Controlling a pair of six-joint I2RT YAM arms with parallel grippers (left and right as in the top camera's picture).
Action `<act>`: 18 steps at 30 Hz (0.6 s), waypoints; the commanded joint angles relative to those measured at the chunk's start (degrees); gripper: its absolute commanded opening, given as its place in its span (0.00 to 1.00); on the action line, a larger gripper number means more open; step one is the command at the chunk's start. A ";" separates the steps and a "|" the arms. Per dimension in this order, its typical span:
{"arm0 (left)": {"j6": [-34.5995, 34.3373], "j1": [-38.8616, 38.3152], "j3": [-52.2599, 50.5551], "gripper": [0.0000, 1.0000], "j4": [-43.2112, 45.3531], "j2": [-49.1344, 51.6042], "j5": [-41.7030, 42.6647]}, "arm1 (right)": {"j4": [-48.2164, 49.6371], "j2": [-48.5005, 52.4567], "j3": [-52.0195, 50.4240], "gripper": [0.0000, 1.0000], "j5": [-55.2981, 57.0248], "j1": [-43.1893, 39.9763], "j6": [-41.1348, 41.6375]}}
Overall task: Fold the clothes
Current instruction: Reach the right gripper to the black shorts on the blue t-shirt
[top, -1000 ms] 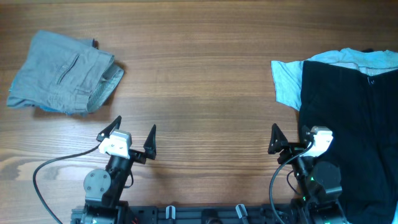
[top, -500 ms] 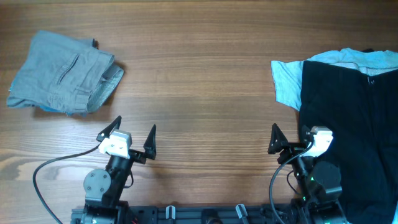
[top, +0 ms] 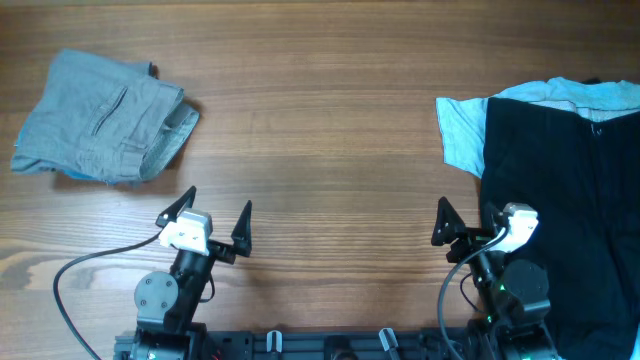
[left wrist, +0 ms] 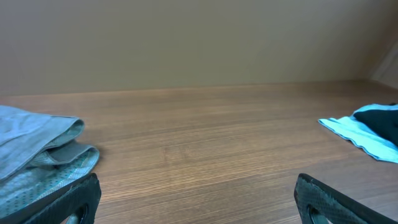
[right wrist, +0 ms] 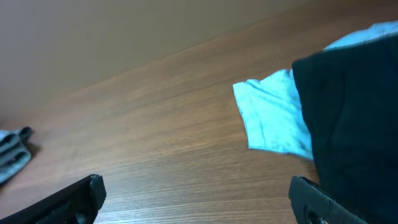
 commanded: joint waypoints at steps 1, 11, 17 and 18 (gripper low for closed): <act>-0.20 0.48 -0.57 1.00 1.14 0.09 4.90 | 0.72 -0.09 0.11 1.00 -2.12 -0.31 16.13; -4.70 0.48 14.86 1.00 -6.67 5.38 7.26 | 0.09 10.88 15.47 1.00 -15.50 -0.28 4.20; -4.68 0.48 38.03 1.00 -24.11 32.87 4.96 | -15.52 38.80 35.85 1.00 -15.17 -0.31 0.48; -4.68 0.48 41.51 1.00 -26.58 37.05 4.96 | -17.81 43.06 39.04 1.00 -15.02 -0.31 0.42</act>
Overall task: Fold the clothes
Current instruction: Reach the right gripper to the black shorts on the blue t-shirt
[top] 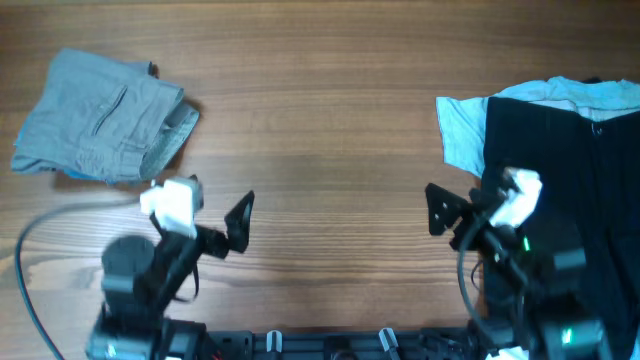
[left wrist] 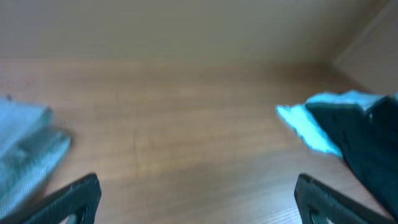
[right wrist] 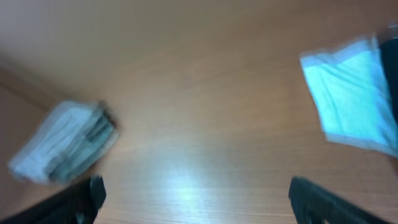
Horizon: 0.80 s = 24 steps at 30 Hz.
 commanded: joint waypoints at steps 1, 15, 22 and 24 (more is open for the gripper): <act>-0.59 0.46 15.21 1.00 -7.74 18.05 -1.03 | -6.27 17.77 12.98 1.00 -0.72 -0.26 -4.17; 0.66 0.42 37.66 1.00 -22.23 49.55 3.13 | -11.47 54.60 38.73 0.99 16.11 -8.22 -5.09; 0.70 0.42 37.64 1.00 -20.41 49.55 3.08 | 2.54 69.94 38.73 0.93 19.02 -14.51 -8.07; 0.70 0.42 37.64 1.00 -19.93 49.55 3.08 | 4.83 73.83 38.73 0.87 20.50 -14.49 -8.02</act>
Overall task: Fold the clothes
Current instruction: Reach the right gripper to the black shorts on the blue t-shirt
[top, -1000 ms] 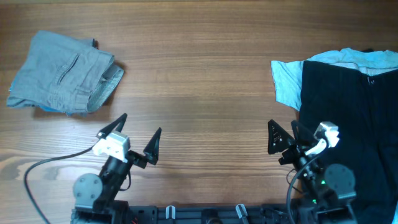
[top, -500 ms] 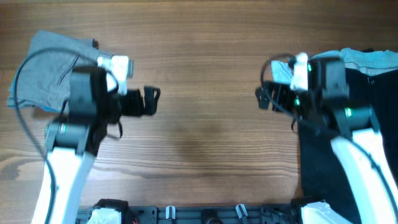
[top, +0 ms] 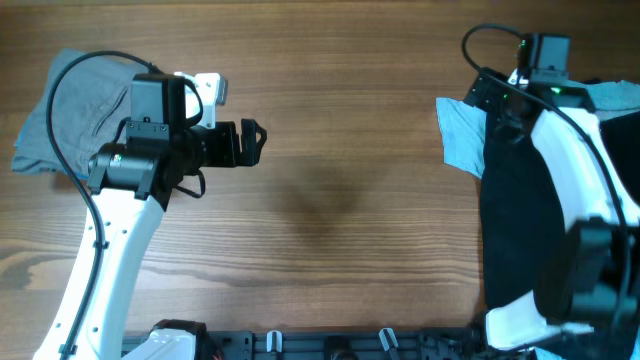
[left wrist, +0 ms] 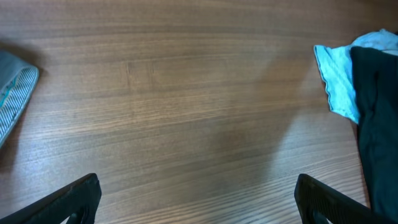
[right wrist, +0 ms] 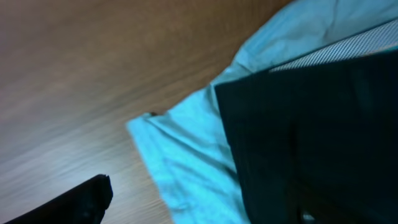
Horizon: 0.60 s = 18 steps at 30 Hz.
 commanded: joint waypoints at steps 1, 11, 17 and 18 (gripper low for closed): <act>0.92 0.22 1.31 1.00 0.76 -0.11 1.09 | 2.93 5.95 0.98 0.86 4.07 0.11 -0.09; 0.92 0.22 1.31 1.00 0.76 -0.11 1.09 | 3.82 14.19 0.94 0.74 10.91 0.13 2.19; 0.90 0.20 1.31 1.00 0.31 -0.11 1.11 | 3.65 15.37 0.94 0.27 9.92 0.11 3.96; 0.90 0.20 1.31 1.00 0.33 -0.11 1.11 | 3.37 15.37 0.94 0.12 9.55 0.11 3.91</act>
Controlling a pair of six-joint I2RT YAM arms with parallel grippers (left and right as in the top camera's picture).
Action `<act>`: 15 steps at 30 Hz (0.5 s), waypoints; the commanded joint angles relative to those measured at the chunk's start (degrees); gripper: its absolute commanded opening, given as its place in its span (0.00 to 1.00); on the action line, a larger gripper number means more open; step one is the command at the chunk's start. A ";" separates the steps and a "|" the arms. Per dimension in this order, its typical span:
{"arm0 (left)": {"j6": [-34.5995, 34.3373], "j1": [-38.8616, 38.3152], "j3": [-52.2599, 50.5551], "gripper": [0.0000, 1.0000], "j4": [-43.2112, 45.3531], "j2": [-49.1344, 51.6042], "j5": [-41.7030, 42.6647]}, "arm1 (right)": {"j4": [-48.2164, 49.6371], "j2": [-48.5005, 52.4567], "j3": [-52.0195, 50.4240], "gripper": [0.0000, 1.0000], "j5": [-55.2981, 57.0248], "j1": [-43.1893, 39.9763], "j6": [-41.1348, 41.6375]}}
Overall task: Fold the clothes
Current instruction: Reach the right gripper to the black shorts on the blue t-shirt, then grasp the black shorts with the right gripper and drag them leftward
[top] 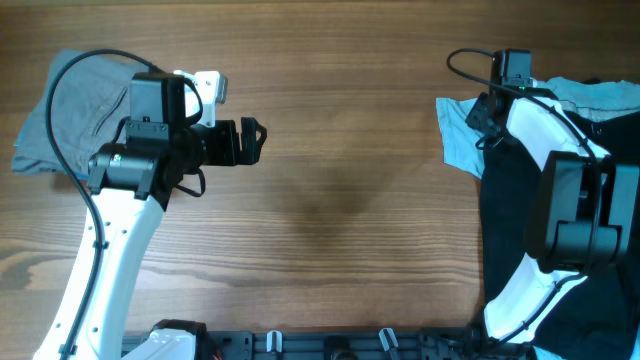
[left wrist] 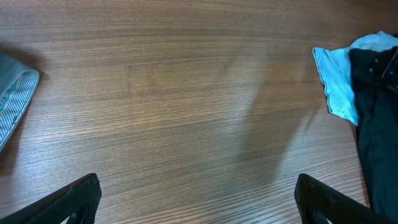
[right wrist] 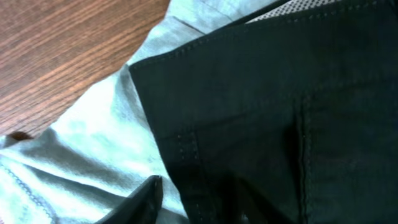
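A black garment [top: 560, 200] lies spread at the table's right, over a light blue garment [top: 458, 130] that sticks out at its left and top. A folded grey garment [top: 100, 115] rests at the far left. My right gripper [top: 483, 115] is down at the black garment's upper left corner [right wrist: 280, 93]. One of its fingers [right wrist: 144, 200] lies on the light blue cloth [right wrist: 81, 149] beside the black edge; the other is lost against the black cloth. My left gripper [top: 250, 140] hangs open over bare wood [left wrist: 198, 180], holding nothing.
The wooden table [top: 340, 220] stretches between the two piles. The left arm's cable [top: 70, 70] loops over the folded grey garment. In the left wrist view the grey pile's edge [left wrist: 15, 99] shows at left and the black garment [left wrist: 379, 124] at right.
My right gripper has come in closer onto the black garment's corner, and its fingers stand nearer together than before. The left arm and all the clothes are where they were.
Both arms sat at the front edge with grippers open. Then both were off their rest positions and blurred. Later the left arm was out over the table's left middle and the right had reached the far right clothes, where it now sits on the black garment's corner.
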 commanded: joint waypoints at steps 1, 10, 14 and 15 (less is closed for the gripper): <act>0.90 0.22 1.22 1.00 0.02 -0.11 1.09 | -0.76 1.11 0.94 0.04 0.33 0.07 0.72; 0.92 0.22 1.31 1.00 0.09 -0.44 1.07 | -0.79 -13.31 0.96 0.04 0.11 -4.98 -2.08; 0.90 0.26 2.89 1.00 -0.13 -2.71 0.00 | 4.81 -22.58 0.96 0.04 -10.12 -5.25 -14.62; 0.90 0.26 4.11 1.00 -0.17 -4.13 -1.84 | 6.01 -26.08 0.96 0.04 -15.52 -4.81 -15.96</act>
